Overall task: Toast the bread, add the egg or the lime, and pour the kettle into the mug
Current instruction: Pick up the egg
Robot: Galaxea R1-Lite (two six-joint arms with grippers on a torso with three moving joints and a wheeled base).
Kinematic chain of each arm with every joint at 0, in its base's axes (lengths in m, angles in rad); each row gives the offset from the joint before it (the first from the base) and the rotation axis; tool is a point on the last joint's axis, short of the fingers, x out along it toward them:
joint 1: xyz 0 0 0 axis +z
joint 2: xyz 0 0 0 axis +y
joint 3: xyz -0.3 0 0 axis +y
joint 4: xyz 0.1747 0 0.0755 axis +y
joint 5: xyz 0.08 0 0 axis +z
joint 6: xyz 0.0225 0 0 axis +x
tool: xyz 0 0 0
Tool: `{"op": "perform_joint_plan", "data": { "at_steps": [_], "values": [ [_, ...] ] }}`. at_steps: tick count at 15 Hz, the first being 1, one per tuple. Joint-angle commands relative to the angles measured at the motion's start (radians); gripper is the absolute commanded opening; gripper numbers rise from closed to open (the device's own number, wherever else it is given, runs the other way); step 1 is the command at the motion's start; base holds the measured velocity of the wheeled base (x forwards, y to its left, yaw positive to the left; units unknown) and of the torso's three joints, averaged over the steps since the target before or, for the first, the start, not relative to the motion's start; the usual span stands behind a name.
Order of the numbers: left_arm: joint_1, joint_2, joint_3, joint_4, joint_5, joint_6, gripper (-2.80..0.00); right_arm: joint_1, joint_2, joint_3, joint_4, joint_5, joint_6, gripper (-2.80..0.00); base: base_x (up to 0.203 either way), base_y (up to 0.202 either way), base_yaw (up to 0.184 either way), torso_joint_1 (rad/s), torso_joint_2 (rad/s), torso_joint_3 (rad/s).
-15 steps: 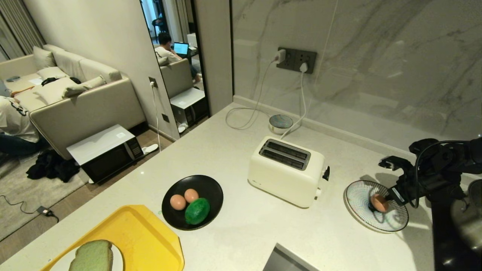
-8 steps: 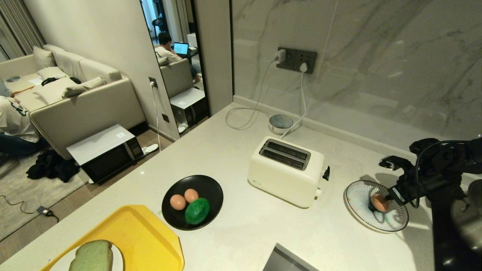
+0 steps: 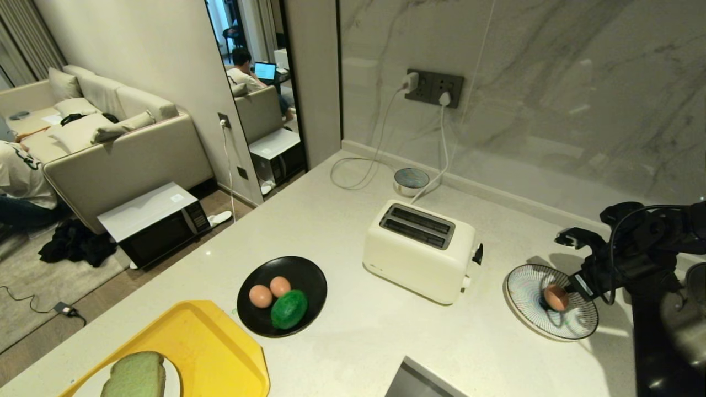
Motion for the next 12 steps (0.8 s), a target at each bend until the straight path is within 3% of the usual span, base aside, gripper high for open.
{"op": "perform_joint_plan", "data": {
  "at_steps": [1,12],
  "values": [
    [0.0,0.0,0.0,0.0,0.0,-0.002,-2.8,0.0,-0.001,-0.003,0.002,0.001,-0.004,-2.8,0.0,0.0,0.0,0.0,0.0,0.0],
    [0.0,0.0,0.0,0.0,0.0,-0.001,-2.8,-0.002,-0.041,-0.029,0.003,0.003,0.06,-2.8,0.0,0.0,0.0,0.0,0.0,0.0]
  ]
}}
